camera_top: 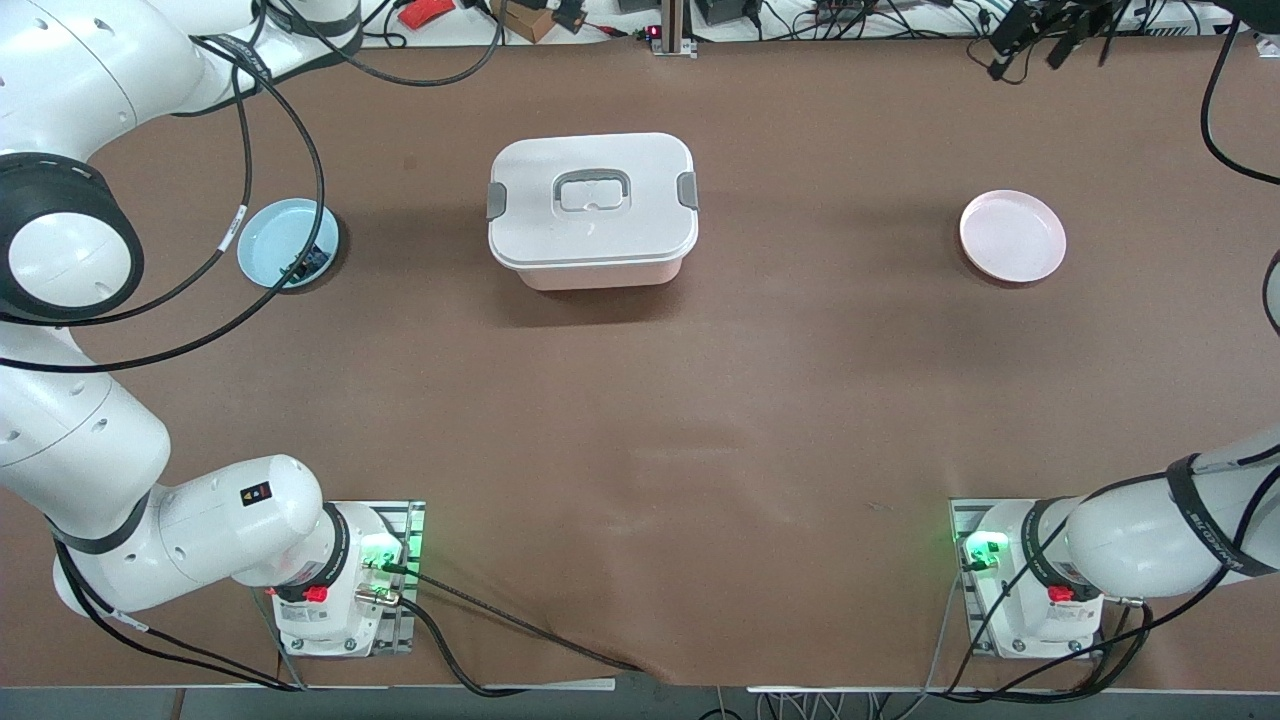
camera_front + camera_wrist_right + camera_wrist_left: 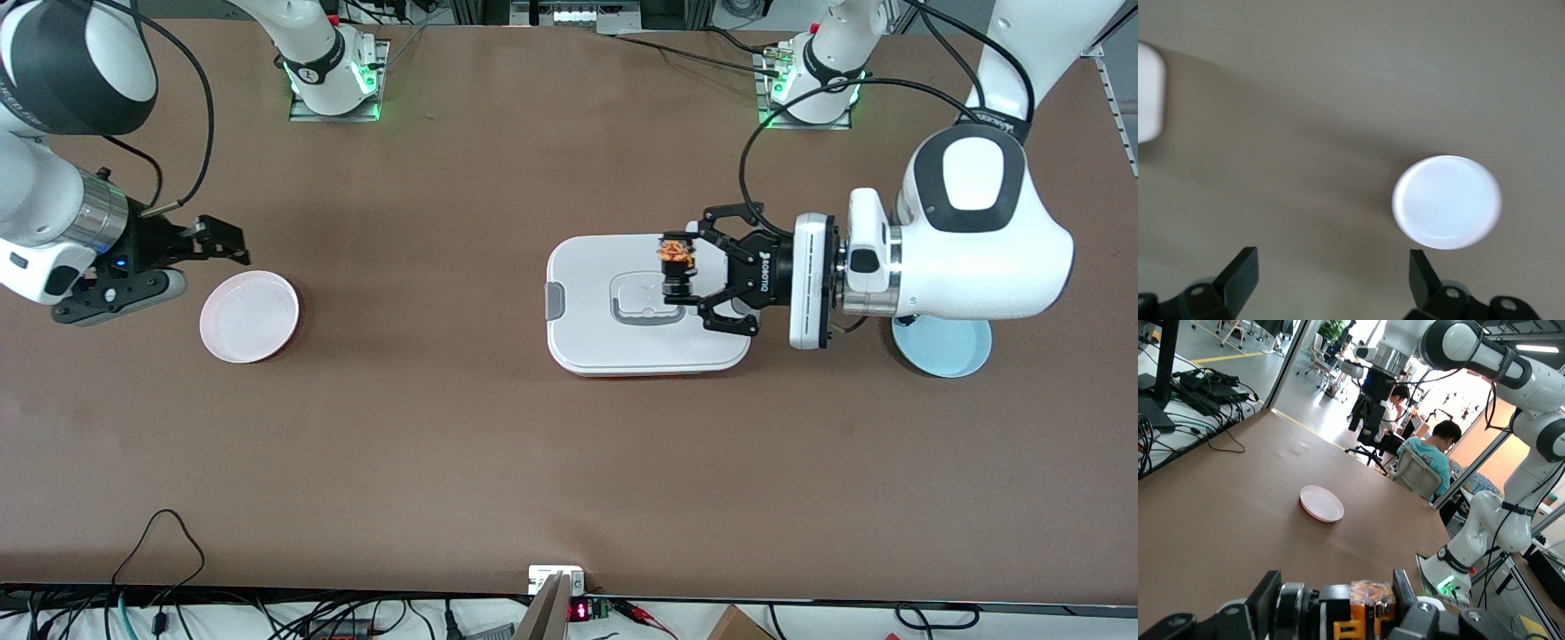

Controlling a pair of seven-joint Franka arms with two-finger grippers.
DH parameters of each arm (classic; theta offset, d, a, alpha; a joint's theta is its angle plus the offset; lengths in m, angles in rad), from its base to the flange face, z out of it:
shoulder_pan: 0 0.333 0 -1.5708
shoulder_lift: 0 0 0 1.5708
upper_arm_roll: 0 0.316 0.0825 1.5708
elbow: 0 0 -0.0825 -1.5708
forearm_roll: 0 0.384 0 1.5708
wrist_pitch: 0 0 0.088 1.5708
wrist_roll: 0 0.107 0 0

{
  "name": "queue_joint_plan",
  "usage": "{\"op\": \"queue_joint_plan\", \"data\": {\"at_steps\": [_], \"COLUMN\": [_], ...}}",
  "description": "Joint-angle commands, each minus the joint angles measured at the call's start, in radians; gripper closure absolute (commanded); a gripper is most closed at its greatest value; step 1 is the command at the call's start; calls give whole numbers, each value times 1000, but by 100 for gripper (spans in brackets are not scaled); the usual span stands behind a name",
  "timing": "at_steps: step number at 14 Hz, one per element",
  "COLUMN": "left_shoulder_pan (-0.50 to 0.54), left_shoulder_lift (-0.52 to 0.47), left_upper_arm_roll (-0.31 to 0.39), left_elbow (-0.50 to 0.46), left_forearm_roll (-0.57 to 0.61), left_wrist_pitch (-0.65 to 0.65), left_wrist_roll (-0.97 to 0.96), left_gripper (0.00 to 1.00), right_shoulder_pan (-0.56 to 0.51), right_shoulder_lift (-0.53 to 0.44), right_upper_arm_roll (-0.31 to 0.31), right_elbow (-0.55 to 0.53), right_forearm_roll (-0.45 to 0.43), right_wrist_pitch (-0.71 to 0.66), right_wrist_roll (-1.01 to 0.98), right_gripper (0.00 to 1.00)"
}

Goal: Transfer orange switch to right arm and place
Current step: 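Reach the right gripper toward the orange switch held by the left gripper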

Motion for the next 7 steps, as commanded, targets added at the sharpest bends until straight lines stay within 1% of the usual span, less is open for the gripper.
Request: {"op": "queue_joint_plan", "data": {"at_steps": [1,3,5,6,7], "left_shoulder_pan": [35,35,45,45,43], "left_shoulder_lift": [-37,-38,-61,-61,-61], "left_upper_arm_roll": [-27,-28,-31,-33,-33], "left_elbow": [-54,-60,-74,-76,-76], "left_forearm_roll": [-49,-54,-54,-54,-54], "left_wrist_pitch": [32,32,30,32,33], "left_wrist_roll": [38,38,37,38,37], "left_gripper": [100,100,100,100,100], "right_shoulder_pan": [-1,-1,4,17,24], "right_shoulder_lift": [12,49,107,132,161], "right_upper_arm_roll": [3,3,5,3,5], "right_elbow": [12,6,4,4,4], "right_forearm_roll": [204,412,621,756,866], "right_wrist_pitch": [-25,-30,-33,-33,-36], "right_wrist_roll": [-10,9,16,19,20], "right_gripper": [0,0,0,0,0]}}
